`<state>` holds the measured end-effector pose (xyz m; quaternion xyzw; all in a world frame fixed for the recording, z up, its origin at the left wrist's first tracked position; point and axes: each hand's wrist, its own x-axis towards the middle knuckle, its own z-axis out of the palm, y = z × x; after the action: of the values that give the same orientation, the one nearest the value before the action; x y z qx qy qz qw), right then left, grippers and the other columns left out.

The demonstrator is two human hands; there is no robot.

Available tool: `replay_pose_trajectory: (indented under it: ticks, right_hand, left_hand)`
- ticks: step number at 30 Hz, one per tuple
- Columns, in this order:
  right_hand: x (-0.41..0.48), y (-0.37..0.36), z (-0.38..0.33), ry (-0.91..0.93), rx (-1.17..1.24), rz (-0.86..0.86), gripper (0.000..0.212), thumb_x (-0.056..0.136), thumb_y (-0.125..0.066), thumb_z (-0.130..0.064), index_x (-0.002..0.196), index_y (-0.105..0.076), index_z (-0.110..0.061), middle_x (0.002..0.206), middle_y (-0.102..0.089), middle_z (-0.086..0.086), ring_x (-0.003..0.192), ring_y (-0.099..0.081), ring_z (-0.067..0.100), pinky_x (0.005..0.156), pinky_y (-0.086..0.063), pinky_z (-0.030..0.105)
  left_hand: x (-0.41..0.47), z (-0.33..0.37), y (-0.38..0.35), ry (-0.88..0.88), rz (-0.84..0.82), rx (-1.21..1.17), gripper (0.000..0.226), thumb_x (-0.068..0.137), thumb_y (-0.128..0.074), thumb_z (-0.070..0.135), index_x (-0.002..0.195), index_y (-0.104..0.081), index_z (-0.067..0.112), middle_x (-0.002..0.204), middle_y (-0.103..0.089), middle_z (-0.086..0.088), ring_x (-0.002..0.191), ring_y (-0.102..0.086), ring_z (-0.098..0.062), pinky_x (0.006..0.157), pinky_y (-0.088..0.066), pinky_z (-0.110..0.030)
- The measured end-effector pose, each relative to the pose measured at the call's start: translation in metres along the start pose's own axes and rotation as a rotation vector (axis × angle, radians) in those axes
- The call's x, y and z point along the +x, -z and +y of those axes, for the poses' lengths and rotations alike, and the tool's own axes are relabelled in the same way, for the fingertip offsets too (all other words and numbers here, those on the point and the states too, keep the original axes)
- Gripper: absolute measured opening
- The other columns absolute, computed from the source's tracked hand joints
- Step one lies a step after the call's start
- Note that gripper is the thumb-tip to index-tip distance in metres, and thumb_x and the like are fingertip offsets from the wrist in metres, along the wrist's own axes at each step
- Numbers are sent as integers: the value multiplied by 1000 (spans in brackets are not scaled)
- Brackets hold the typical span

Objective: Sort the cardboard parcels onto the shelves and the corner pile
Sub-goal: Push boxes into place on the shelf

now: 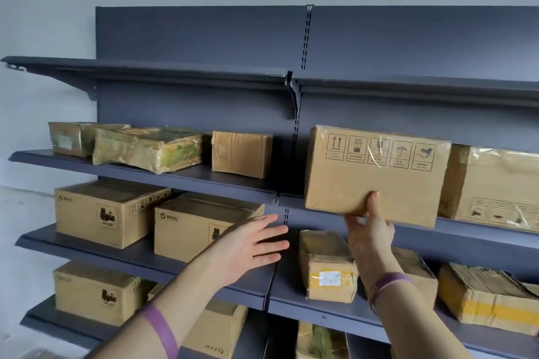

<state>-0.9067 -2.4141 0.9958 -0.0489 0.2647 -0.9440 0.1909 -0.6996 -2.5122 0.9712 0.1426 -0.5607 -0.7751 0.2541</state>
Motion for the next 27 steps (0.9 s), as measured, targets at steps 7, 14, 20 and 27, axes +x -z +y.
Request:
replay_pose_trajectory:
  ticks: [7, 14, 20, 27]
  right_hand:
    - [17, -15, 27, 66, -187, 48, 62, 87, -74, -28, 133, -44, 2, 130, -59, 12, 112, -62, 24, 65, -58, 27]
    - [52, 8, 22, 123, -879, 27, 74, 78, -63, -71, 102, -65, -1, 86, -73, 12, 67, -73, 25, 51, -57, 27]
    - [82, 14, 6, 64, -991, -44, 74, 90, -50, -67, 77, -73, 2, 66, -73, 13, 56, -72, 27, 60, -62, 38]
    - [91, 10, 3, 101, -985, -150, 72, 97, -46, -57, 69, -72, 3, 63, -72, 15, 54, -70, 27, 50, -57, 30]
  left_hand:
    - [29, 6, 12, -160, 81, 74, 29, 99, -58, 18, 128, -63, 19, 119, -72, -5, 106, -71, -24, 83, -59, -37]
    - [72, 8, -18, -248, 86, 363, 34, 98, -60, 17, 123, -62, 40, 138, -47, 10, 115, -55, -4, 94, -57, -36]
    - [110, -5, -39, -237, 71, 402, 48, 99, -58, 14, 141, -49, 36, 143, -34, 15, 126, -46, -11, 98, -53, -35]
    - [138, -19, -45, -313, 174, 375, 46, 97, -59, 6, 133, -54, 34, 143, -42, 15, 122, -55, -11, 82, -58, -27]
